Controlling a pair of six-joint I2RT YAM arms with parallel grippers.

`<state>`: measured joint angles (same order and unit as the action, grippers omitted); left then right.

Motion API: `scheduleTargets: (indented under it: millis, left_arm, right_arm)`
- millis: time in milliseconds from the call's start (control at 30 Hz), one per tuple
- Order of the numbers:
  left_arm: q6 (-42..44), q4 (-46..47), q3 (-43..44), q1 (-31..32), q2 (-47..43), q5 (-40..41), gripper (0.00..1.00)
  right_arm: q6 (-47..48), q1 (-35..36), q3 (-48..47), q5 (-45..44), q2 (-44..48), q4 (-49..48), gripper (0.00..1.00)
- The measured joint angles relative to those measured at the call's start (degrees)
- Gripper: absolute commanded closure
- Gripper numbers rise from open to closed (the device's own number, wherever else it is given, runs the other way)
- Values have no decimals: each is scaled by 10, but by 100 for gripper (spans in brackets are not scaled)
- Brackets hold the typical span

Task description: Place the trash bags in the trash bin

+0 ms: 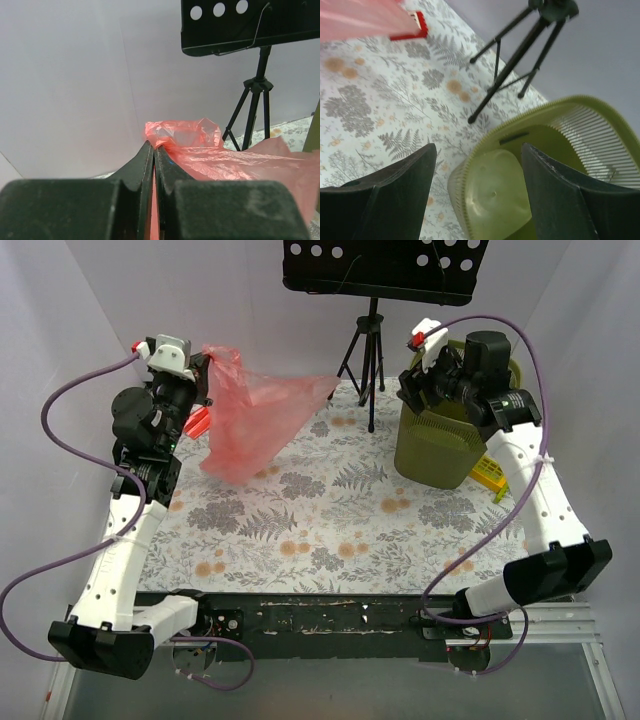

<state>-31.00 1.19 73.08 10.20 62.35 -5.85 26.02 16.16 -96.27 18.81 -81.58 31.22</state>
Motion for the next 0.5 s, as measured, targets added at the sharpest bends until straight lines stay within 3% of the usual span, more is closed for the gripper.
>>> scheduleTargets:
  millis: [233,500]
  left_arm:
    - [-2,6,22,0,-5,0,100]
    - [12,20,132,0,23,4,100]
  right_arm:
    - [-4,-32,26,-3,-33,15,23]
    - [-4,-29,27,-2,-42,21,23]
